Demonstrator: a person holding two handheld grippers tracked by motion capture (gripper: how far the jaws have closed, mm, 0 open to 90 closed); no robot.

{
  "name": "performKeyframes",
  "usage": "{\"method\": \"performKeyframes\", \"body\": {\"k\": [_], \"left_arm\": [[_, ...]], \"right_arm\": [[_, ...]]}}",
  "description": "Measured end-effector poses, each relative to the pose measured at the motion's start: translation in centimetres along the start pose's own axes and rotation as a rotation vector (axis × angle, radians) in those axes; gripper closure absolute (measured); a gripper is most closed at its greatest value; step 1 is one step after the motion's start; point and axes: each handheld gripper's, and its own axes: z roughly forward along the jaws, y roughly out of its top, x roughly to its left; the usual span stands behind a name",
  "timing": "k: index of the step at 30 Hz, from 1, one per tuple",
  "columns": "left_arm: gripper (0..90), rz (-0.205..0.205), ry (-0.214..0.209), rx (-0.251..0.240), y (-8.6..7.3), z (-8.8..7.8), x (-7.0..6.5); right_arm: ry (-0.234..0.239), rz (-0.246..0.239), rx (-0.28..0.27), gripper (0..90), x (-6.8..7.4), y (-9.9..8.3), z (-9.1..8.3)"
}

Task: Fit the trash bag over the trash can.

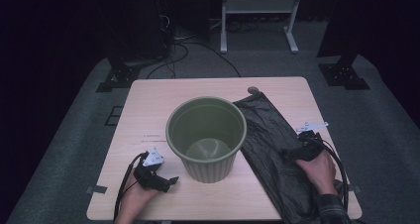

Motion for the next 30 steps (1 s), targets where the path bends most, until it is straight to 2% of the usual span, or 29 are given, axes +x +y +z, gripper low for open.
{"method": "performKeyframes", "body": {"k": [8,15,21,30], "left_arm": [[0.0,0.0,0.0,0.0,0.0,0.0,0.0],[0.0,0.0,0.0,0.0,0.0,0.0,0.0],[0.0,0.0,0.0,0.0,0.0,0.0,0.0],[0.0,0.0,0.0,0.0,0.0,0.0,0.0]], "right_arm": [[0.082,-0.033,-0.017,0.0,2.0,0.6,0.6],[0.151,-0.036,-0.029,0.0,3.5,1.1,1.1],[0.193,-0.052,-0.029,0.0,4.8,1.7,1.6],[0.258,-0.047,-0.043,0.0,6.4,2.3,2.3]]}}
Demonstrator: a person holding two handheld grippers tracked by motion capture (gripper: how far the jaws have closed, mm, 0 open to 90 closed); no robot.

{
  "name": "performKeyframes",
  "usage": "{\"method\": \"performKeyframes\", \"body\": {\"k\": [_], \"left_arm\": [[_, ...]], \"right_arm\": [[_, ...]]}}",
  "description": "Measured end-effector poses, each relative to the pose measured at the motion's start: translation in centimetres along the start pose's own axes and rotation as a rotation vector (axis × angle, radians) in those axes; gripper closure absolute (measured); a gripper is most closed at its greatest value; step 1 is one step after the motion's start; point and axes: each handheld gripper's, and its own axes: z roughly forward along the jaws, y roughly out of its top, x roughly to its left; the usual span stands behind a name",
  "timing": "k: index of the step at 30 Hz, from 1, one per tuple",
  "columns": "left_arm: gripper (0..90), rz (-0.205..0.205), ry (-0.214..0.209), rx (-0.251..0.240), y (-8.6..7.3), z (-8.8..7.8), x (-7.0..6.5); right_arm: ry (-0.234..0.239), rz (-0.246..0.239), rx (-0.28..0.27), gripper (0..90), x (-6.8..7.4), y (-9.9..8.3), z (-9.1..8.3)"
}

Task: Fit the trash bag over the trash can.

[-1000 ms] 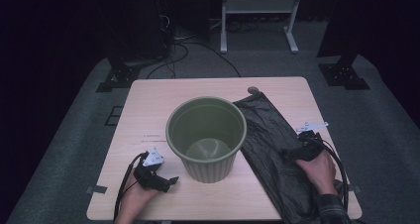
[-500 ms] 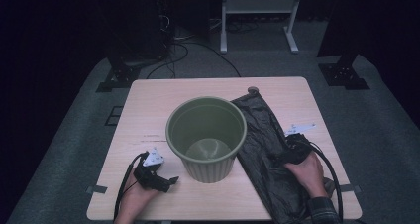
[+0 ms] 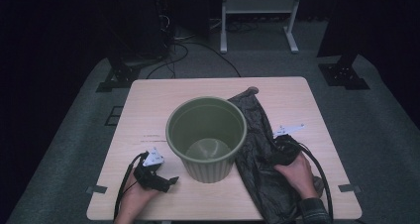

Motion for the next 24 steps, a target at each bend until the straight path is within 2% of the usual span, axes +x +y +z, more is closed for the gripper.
{"method": "performKeyframes", "body": {"k": [13,18,24], "left_arm": [[0.0,0.0,0.0,0.0,0.0,0.0,0.0],[0.0,0.0,0.0,0.0,0.0,0.0,0.0],[0.0,0.0,0.0,0.0,0.0,0.0,0.0]], "right_arm": [[0.065,-0.004,-0.034,0.0,1.9,1.3,1.5],[0.075,-0.016,-0.043,0.0,2.7,1.8,2.0],[0.091,-0.038,-0.016,0.0,3.7,2.9,3.0]]}}
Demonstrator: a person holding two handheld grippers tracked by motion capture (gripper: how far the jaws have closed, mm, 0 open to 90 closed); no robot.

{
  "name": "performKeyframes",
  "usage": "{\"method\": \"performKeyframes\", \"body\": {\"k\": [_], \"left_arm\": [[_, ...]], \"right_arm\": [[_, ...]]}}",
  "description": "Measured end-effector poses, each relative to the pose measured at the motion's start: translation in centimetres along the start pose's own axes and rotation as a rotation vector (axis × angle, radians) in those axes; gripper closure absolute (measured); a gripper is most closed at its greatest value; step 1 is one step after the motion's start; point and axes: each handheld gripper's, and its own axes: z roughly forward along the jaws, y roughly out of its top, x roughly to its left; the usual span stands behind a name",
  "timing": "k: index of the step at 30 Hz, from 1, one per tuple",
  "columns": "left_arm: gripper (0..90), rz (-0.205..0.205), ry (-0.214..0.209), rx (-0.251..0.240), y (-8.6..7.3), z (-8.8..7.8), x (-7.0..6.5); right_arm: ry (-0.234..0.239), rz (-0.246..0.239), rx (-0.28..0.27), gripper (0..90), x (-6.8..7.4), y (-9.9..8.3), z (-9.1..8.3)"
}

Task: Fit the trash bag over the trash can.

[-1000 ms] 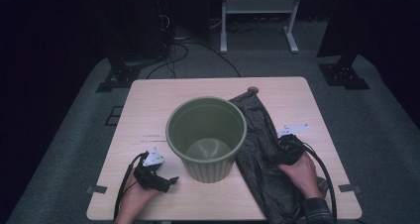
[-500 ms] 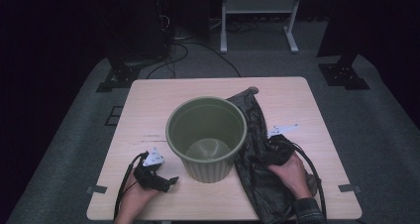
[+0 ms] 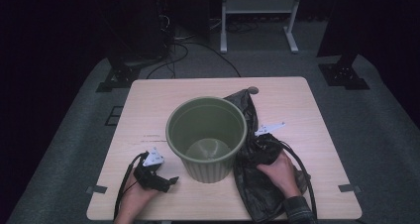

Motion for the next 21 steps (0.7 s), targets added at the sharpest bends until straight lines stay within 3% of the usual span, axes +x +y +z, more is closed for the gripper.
{"method": "performKeyframes", "body": {"k": [10,17,21], "left_arm": [[0.0,0.001,0.0,0.0,0.0,0.0,0.0],[0.0,0.002,0.0,0.0,0.0,0.0,0.0],[0.0,0.002,0.0,0.0,0.0,0.0,0.0]], "right_arm": [[-0.051,-0.023,0.038,0.0,0.6,0.2,1.2],[-0.106,-0.065,0.036,14.8,1.3,0.2,1.4],[-0.136,-0.084,0.026,31.3,1.7,0.1,1.4]]}}
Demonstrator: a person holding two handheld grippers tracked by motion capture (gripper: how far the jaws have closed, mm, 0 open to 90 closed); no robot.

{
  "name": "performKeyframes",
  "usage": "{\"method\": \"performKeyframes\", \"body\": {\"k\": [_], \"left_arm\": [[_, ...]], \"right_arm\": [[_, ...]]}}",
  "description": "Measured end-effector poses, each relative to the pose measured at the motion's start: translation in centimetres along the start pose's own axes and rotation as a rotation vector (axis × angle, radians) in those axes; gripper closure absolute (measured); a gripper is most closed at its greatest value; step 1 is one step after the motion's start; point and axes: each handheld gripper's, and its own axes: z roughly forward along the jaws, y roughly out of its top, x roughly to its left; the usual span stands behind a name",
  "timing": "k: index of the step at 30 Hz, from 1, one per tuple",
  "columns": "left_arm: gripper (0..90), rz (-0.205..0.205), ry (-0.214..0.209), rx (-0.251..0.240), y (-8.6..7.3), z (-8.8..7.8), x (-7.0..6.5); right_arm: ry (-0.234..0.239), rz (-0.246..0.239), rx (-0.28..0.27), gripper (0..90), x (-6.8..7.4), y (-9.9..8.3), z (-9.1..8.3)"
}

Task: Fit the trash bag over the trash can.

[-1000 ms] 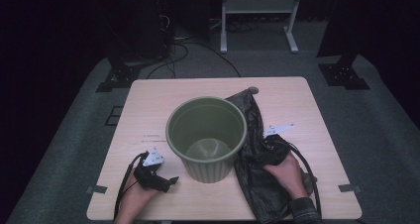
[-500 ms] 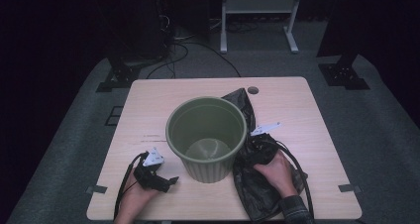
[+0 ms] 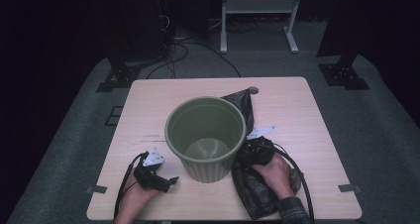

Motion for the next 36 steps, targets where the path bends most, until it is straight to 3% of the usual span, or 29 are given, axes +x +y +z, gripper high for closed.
{"method": "performKeyframes", "body": {"k": [5,8,12,22,36], "left_arm": [[0.0,0.0,0.0,0.0,0.0,0.0,0.0],[0.0,0.0,0.0,0.0,0.0,0.0,0.0],[0.0,0.0,0.0,0.0,0.0,0.0,0.0],[0.0,0.0,0.0,0.0,0.0,0.0,0.0],[0.0,0.0,0.0,0.0,0.0,0.0,0.0]], "right_arm": [[-0.014,-0.037,-0.009,52.3,0.6,0.0,0.0],[0.015,-0.036,-0.013,70.4,0.6,-0.1,-0.1],[0.066,-0.022,-0.014,85.5,0.3,-0.3,-0.3],[0.155,0.015,-0.014,87.7,-0.3,-0.9,-1.1],[0.254,0.009,-0.137,88.2,-0.5,0.2,-5.8]]}}
